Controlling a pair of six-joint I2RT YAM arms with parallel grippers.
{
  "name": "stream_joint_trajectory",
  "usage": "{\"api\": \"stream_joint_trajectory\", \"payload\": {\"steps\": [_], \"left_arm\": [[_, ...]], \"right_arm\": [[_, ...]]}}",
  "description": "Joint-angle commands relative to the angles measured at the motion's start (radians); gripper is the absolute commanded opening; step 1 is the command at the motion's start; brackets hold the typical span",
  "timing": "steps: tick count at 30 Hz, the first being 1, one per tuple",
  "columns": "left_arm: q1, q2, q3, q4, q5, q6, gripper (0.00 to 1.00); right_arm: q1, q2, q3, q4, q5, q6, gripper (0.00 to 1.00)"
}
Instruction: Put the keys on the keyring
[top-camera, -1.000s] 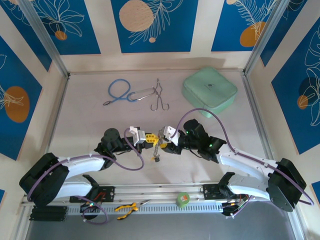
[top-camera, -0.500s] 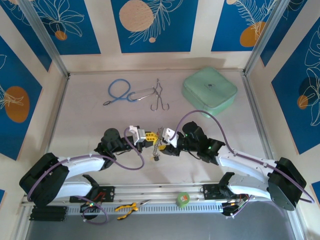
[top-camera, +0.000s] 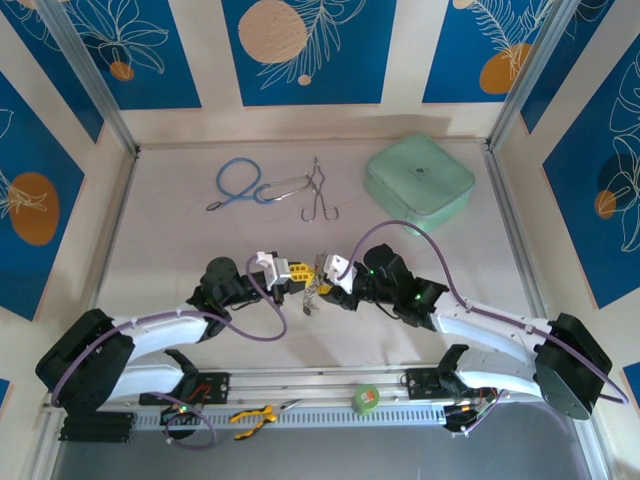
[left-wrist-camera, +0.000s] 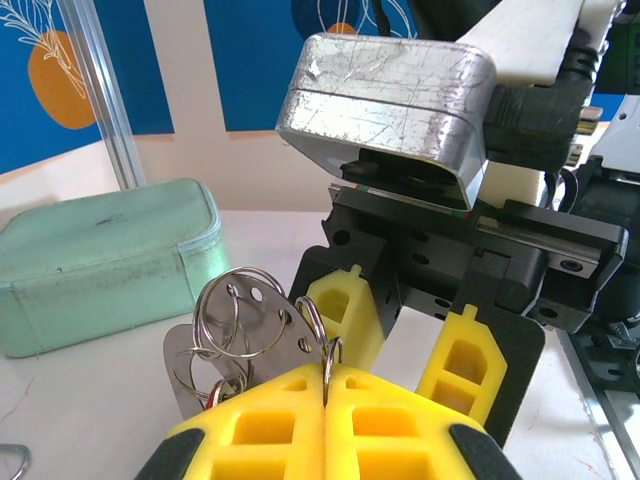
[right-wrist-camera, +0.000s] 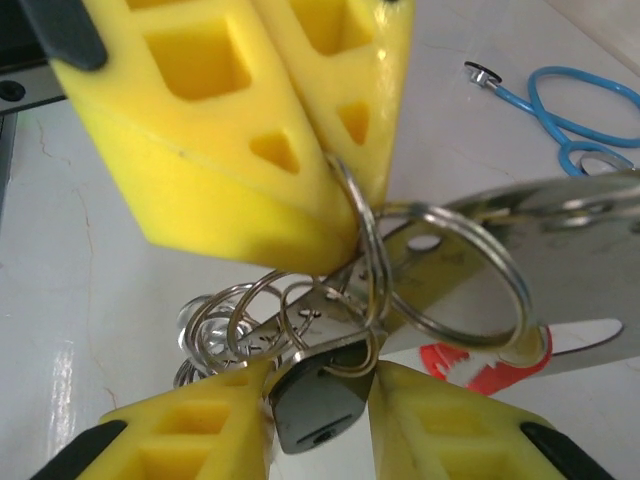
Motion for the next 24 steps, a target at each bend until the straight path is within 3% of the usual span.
{"api": "stream_joint_trajectory", "payload": {"steps": [1,14,24], "left_arm": [[-0.005,-0.022,-0.004,0.014,-0.006,0.017,0.00],[-0.006,-0.024,-0.002,0.010,0.003,0.014,0.00],[-0.005,-0.029,-0.004,0.006,-0.004,0.018,0.00]], "right_arm": [[0.004,-0.026,-0.017,-0.024,-0.001,-0.025,0.31],[0.002,-0.019,-0.013,0.020,0.042,-0.021,0.27],[0.003,-0.042,-0.012,0.002,0.061,-0.044,0.05]]}}
